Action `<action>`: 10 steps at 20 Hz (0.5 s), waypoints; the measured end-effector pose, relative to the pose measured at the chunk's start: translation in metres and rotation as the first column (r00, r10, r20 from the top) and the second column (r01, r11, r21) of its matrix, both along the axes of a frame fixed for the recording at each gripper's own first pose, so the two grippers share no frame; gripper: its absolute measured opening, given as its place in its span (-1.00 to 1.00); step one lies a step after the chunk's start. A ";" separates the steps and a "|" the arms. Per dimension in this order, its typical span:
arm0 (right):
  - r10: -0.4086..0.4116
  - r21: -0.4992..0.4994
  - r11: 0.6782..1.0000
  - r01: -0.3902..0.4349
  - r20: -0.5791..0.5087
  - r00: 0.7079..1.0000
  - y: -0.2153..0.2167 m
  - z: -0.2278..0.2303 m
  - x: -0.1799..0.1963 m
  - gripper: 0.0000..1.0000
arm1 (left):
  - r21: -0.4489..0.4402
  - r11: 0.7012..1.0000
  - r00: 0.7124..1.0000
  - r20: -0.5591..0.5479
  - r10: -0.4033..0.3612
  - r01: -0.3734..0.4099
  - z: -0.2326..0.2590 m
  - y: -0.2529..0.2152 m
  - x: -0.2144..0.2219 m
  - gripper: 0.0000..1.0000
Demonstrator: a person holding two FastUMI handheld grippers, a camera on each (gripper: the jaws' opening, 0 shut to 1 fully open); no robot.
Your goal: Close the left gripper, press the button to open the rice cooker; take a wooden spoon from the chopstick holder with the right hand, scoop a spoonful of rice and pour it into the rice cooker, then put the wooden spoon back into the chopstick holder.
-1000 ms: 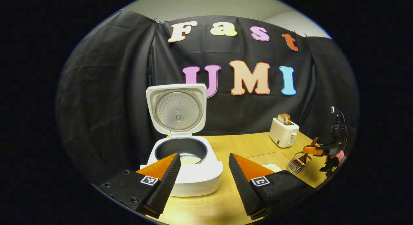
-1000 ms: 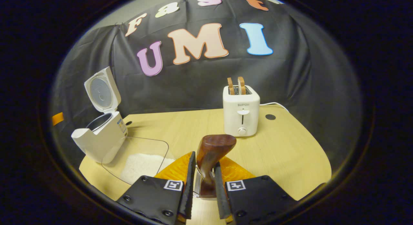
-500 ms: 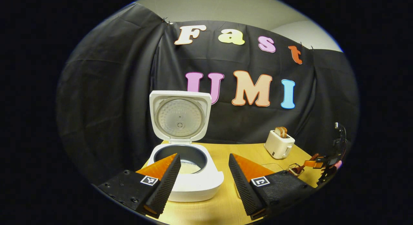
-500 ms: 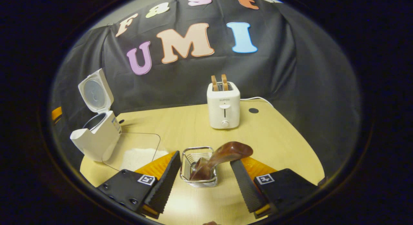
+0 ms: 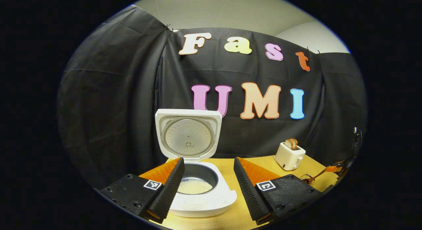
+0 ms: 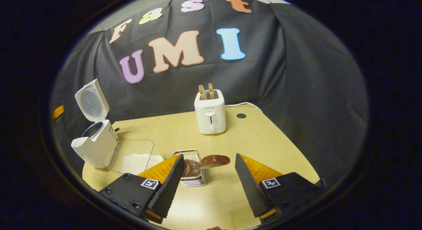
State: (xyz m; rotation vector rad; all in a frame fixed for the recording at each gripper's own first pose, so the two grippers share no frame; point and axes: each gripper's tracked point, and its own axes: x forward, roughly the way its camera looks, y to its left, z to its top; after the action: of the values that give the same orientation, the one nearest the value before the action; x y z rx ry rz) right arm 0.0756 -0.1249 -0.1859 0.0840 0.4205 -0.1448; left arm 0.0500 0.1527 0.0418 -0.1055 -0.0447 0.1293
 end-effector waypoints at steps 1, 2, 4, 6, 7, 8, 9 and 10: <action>-0.009 0.005 1.000 0.009 0.013 1.000 -0.002 0.006 -0.003 0.93 | 0.004 1.000 1.000 0.000 -0.005 0.005 0.004 0.001 0.005 0.76; -0.019 0.009 1.000 0.019 0.026 0.999 -0.004 0.013 -0.007 0.92 | 0.003 1.000 1.000 0.002 -0.012 0.012 0.007 0.001 0.010 0.76; -0.039 0.016 0.999 0.038 0.045 0.998 -0.006 0.025 -0.016 0.90 | -0.014 1.000 1.000 0.011 -0.024 0.025 0.018 0.003 0.020 0.76; -0.056 0.023 0.998 0.054 0.065 0.996 -0.006 0.036 -0.024 0.93 | -0.026 0.999 0.999 0.025 -0.024 0.024 0.032 0.009 0.033 0.76; -0.060 0.026 0.998 0.058 0.075 0.995 -0.004 0.042 -0.029 0.92 | -0.030 0.999 0.999 0.034 -0.019 0.020 0.041 0.014 0.041 0.69; -0.063 0.026 0.998 0.061 0.082 0.995 -0.002 0.048 -0.032 0.90 | -0.031 0.999 0.999 0.042 -0.015 0.017 0.050 0.020 0.050 0.76; -0.063 0.024 0.998 0.061 0.087 0.994 0.000 0.051 -0.036 0.90 | -0.027 1.000 0.999 0.051 -0.007 0.009 0.060 0.026 0.058 0.75; -0.063 0.022 0.998 0.061 0.091 0.994 0.003 0.055 -0.040 0.90 | -0.022 1.000 0.998 0.056 0.004 -0.003 0.069 0.035 0.068 0.75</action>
State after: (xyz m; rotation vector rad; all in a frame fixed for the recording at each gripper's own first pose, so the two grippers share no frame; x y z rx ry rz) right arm 0.0355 -0.1215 -0.1309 0.1220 0.3279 -0.1971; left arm 0.1175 0.1875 0.1110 -0.1309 -0.0996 0.1302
